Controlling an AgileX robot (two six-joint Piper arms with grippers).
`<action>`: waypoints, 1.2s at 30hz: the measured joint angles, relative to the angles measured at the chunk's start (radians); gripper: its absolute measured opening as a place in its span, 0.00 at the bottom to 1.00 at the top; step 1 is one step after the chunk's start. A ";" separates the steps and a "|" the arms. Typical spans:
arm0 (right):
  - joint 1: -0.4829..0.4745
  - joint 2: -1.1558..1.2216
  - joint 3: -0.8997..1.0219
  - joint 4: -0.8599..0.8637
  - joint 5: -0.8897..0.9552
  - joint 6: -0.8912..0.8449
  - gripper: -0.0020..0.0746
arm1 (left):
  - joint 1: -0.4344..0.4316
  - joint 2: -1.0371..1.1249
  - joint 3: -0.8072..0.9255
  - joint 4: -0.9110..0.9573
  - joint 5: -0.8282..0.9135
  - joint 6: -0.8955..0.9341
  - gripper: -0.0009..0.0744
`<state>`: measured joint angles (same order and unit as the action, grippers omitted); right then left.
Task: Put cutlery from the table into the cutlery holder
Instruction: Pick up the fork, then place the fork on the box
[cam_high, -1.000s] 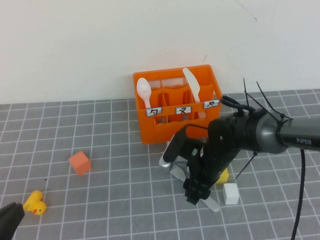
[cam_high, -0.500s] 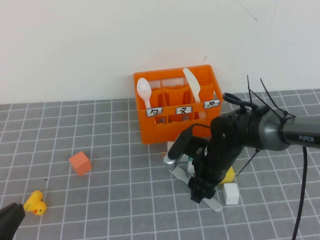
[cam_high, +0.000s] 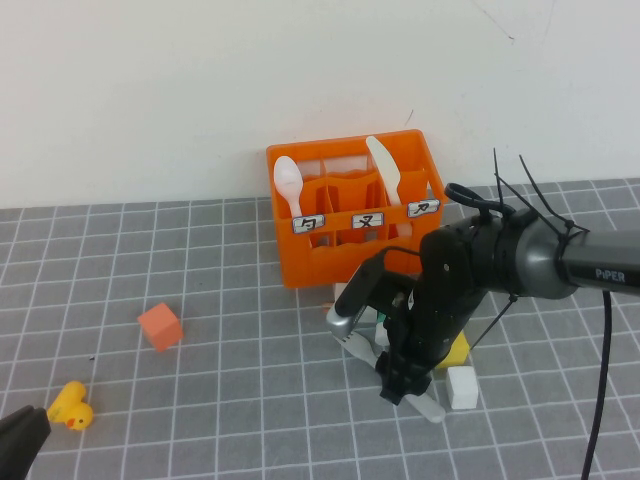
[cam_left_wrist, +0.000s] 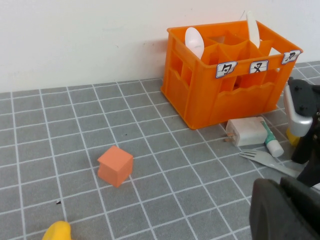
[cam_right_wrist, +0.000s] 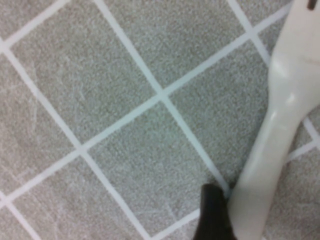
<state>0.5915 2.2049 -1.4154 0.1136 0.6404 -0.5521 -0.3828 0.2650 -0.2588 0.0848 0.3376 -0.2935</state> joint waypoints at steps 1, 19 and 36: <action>0.000 0.000 0.000 -0.002 0.000 0.000 0.58 | 0.000 0.000 0.000 0.000 0.000 0.000 0.01; -0.010 -0.010 0.000 -0.012 -0.018 0.000 0.23 | 0.000 0.000 0.000 -0.001 0.000 0.000 0.01; -0.008 -0.141 0.017 0.297 0.042 -0.222 0.23 | 0.000 0.000 0.000 0.001 0.000 0.003 0.01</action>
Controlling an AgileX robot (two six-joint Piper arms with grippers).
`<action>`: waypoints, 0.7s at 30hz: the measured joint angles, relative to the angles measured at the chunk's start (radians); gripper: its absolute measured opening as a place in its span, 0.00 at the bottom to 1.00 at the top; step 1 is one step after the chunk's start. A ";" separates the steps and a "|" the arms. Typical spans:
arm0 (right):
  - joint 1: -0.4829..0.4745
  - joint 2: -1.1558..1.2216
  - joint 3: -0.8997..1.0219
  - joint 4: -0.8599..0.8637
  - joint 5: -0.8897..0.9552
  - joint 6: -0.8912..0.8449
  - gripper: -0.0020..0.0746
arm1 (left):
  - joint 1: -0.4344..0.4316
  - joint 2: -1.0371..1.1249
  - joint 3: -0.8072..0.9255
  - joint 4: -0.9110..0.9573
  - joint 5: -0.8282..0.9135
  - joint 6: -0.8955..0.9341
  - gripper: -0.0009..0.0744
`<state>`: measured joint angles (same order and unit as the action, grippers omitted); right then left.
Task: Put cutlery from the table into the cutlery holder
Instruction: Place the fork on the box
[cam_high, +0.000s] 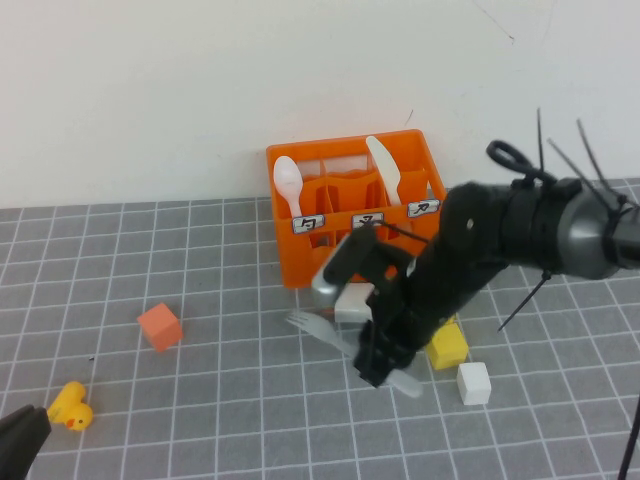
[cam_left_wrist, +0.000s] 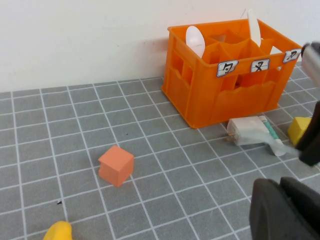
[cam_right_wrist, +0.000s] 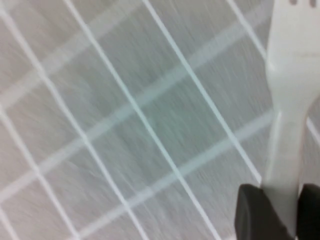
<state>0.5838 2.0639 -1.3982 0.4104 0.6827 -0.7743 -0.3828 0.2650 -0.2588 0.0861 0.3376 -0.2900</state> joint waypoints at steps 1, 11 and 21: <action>0.000 -0.011 -0.003 0.033 0.002 -0.029 0.23 | 0.000 0.000 0.000 0.000 0.000 0.000 0.01; 0.000 -0.118 -0.195 0.333 0.002 -0.250 0.23 | 0.000 0.000 0.000 0.004 0.000 0.000 0.01; 0.000 -0.163 -0.377 0.513 -0.250 -0.380 0.23 | 0.000 0.000 0.000 0.004 0.000 0.000 0.01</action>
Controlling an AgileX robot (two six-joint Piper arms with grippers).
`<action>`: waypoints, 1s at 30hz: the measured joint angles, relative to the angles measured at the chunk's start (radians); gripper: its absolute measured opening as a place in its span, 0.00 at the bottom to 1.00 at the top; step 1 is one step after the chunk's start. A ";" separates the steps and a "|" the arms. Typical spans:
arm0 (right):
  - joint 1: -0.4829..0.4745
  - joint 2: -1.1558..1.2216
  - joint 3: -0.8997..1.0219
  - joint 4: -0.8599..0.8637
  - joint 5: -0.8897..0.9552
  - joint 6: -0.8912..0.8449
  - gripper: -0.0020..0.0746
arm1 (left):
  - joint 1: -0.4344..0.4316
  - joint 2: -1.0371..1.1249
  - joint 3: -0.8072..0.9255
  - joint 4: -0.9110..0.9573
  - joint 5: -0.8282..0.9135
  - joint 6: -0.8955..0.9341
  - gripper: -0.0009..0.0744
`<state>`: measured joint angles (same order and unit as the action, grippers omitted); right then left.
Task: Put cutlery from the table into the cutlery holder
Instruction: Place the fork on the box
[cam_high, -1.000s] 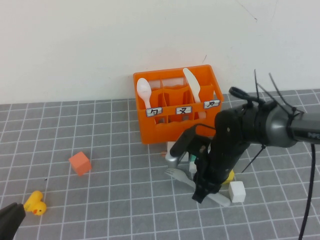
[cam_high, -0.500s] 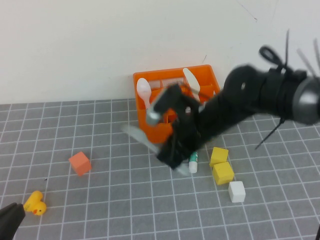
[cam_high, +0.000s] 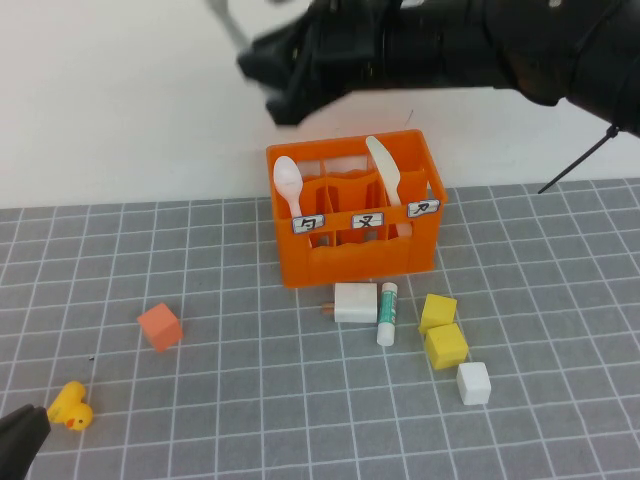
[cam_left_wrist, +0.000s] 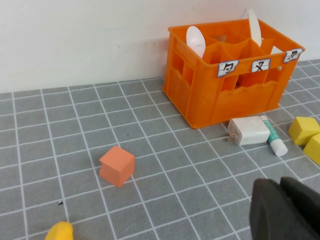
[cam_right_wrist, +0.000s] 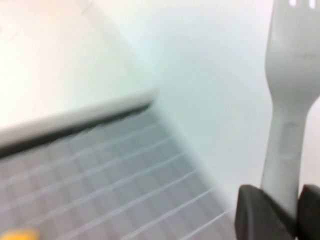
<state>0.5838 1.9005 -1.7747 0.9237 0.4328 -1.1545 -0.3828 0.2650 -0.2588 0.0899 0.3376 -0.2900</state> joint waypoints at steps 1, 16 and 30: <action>0.000 0.000 0.000 0.012 -0.046 -0.013 0.23 | 0.000 0.000 0.000 0.000 0.000 0.000 0.01; 0.000 0.131 0.002 0.084 -0.321 -0.195 0.23 | 0.000 0.000 0.000 0.004 -0.001 -0.002 0.01; 0.013 0.109 0.219 0.188 -0.601 -0.165 0.23 | 0.000 0.000 0.000 0.013 -0.002 -0.002 0.01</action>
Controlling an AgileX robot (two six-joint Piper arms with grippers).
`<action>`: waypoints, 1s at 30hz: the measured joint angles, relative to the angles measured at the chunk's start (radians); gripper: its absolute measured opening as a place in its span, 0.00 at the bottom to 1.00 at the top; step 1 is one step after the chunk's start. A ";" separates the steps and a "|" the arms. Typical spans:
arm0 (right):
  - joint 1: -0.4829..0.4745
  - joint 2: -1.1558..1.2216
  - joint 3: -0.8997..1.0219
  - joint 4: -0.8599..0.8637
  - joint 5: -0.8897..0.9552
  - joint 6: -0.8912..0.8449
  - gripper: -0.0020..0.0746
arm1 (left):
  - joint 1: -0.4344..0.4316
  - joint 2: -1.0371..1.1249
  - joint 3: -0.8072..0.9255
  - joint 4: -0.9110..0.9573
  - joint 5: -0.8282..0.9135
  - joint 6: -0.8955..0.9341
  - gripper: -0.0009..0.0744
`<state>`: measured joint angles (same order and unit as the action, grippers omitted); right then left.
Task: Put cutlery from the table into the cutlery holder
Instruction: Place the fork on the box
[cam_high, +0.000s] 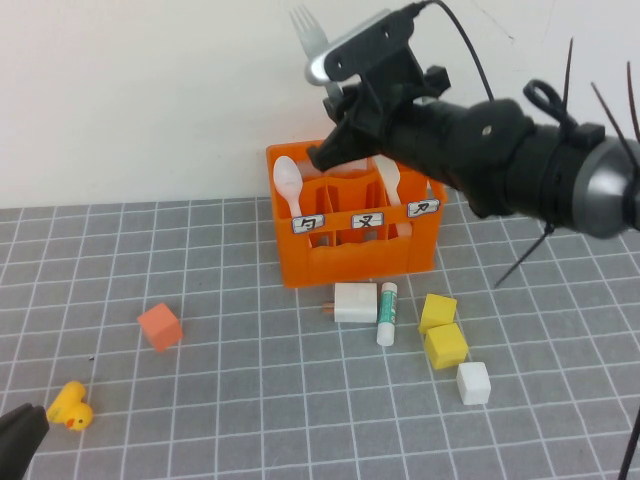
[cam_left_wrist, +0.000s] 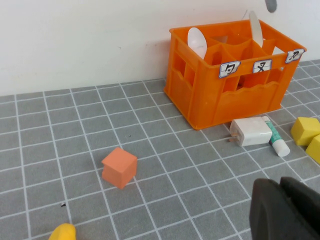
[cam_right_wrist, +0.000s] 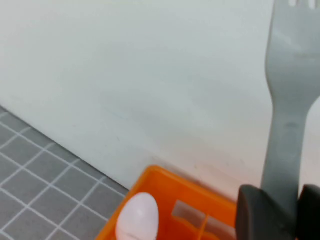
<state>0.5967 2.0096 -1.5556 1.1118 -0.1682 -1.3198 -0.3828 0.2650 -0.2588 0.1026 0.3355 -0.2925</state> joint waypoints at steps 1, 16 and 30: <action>0.009 -0.004 0.019 -0.012 -0.028 0.026 0.23 | 0.000 0.000 0.000 0.000 0.000 0.000 0.01; 0.053 0.004 0.109 -0.421 -0.286 0.529 0.23 | 0.000 0.000 0.000 0.002 -0.002 0.002 0.01; 0.051 0.171 0.109 -0.425 -0.367 0.539 0.23 | 0.000 0.000 0.000 0.002 -0.002 0.001 0.01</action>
<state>0.6475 2.1811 -1.4464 0.6866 -0.5353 -0.7808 -0.3828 0.2650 -0.2588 0.1045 0.3340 -0.2919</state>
